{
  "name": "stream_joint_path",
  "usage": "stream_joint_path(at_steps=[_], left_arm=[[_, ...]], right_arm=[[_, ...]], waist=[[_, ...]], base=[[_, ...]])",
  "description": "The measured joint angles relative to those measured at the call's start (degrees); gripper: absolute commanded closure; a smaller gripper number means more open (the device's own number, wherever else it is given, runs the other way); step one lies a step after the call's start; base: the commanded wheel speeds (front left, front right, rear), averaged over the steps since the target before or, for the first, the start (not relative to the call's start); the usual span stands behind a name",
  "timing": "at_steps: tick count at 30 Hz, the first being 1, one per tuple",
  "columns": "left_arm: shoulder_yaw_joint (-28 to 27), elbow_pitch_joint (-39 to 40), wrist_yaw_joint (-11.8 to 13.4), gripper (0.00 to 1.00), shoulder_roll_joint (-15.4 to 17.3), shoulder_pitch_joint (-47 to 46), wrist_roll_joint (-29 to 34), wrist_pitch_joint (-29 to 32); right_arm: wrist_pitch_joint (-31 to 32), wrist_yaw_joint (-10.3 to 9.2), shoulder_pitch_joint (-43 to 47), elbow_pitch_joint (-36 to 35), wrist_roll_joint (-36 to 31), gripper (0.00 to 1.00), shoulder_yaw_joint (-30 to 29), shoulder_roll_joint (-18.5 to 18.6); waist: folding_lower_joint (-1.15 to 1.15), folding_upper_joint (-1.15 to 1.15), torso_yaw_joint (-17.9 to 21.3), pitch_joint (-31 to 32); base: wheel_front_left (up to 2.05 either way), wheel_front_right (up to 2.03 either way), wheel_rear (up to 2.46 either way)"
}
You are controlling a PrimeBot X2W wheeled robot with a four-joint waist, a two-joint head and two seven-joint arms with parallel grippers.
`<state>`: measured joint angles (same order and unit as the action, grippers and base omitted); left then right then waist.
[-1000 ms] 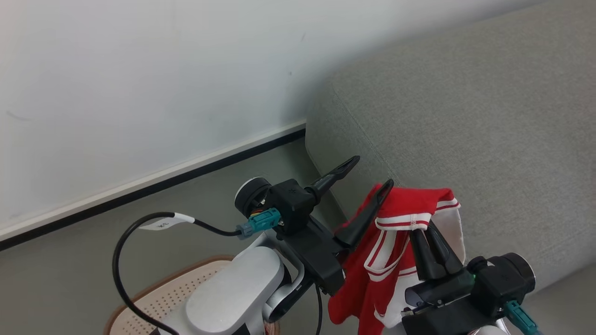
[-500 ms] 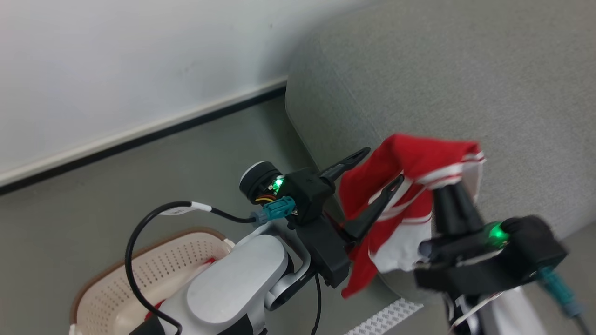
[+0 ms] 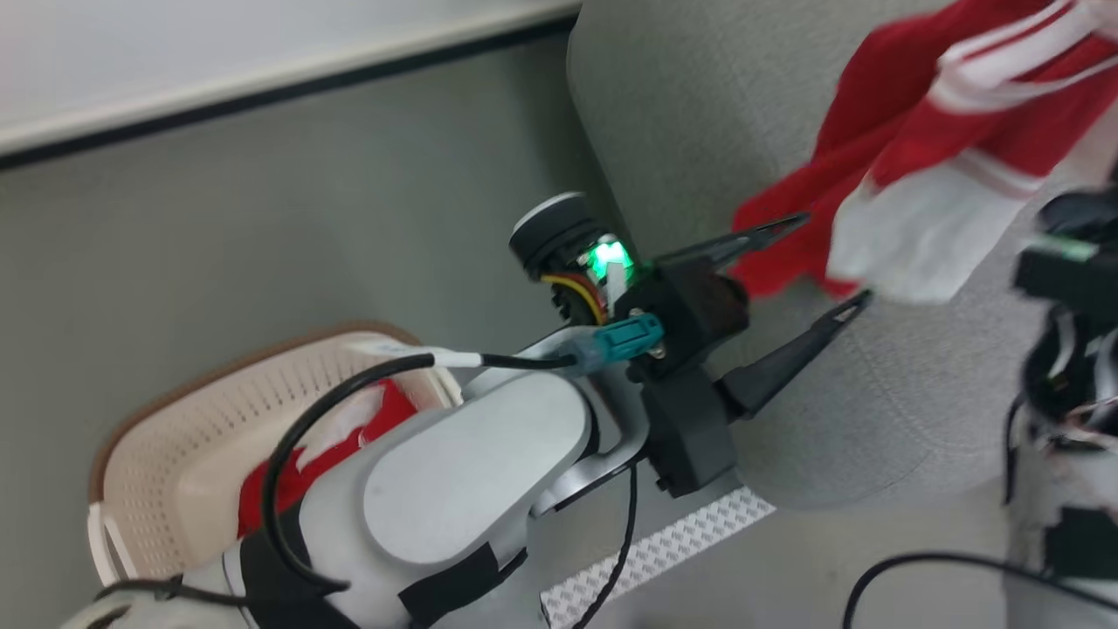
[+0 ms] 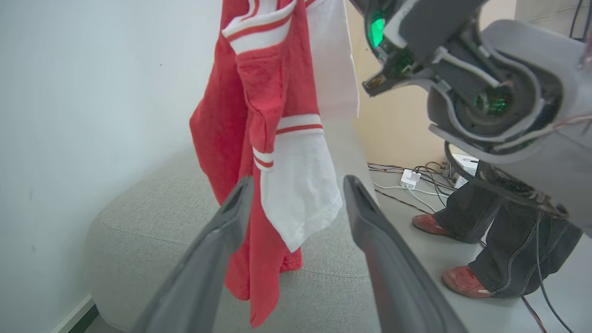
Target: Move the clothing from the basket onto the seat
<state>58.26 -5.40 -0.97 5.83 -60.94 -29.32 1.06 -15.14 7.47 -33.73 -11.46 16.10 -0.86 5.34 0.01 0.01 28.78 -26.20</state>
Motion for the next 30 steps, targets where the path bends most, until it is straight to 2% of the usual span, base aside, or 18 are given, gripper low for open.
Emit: stream_joint_path(at_steps=[10, 16, 21, 22, 30], left_arm=[[1.9, 4.2, -1.2, 0.0, -0.7, -6.1, 1.2, 5.3], [2.7, 6.3, -1.9, 0.0, -1.1, -9.5, 1.8, 7.6], [3.1, 7.1, -2.1, 0.0, -1.2, -11.0, 2.2, 8.6], [3.4, 7.6, -2.2, 0.0, -1.3, -11.3, 2.2, 9.1], [4.4, 8.7, -2.3, 0.0, -1.2, -11.9, 2.2, 10.6]], right_arm=[[0.0, 0.0, -14.8, 2.8, 2.5, 1.0, -10.1, 7.1], [0.0, 0.0, -21.3, 5.4, -0.1, 1.0, -14.3, 13.4], [0.0, 0.01, -23.8, 7.9, -1.0, 1.0, -17.1, 17.1], [0.0, 0.01, -24.3, 9.1, -2.1, 1.0, -19.1, 18.5], [0.0, 0.01, -24.5, 12.7, -2.9, 1.0, -26.7, 20.9]], waist=[[0.0, 0.0, -1.7, -10.5], [0.0, 0.0, -2.4, -15.7], [0.0, 0.0, -2.6, -18.2], [0.0, 0.0, -2.6, -19.1], [-0.01, 0.0, -2.4, -21.1]], base=[[0.0, 0.0, 0.0], [0.0, 0.0, 0.0], [0.0, 0.0, 0.0], [0.0, 0.0, 0.0], [0.0, 0.0, 0.0]])
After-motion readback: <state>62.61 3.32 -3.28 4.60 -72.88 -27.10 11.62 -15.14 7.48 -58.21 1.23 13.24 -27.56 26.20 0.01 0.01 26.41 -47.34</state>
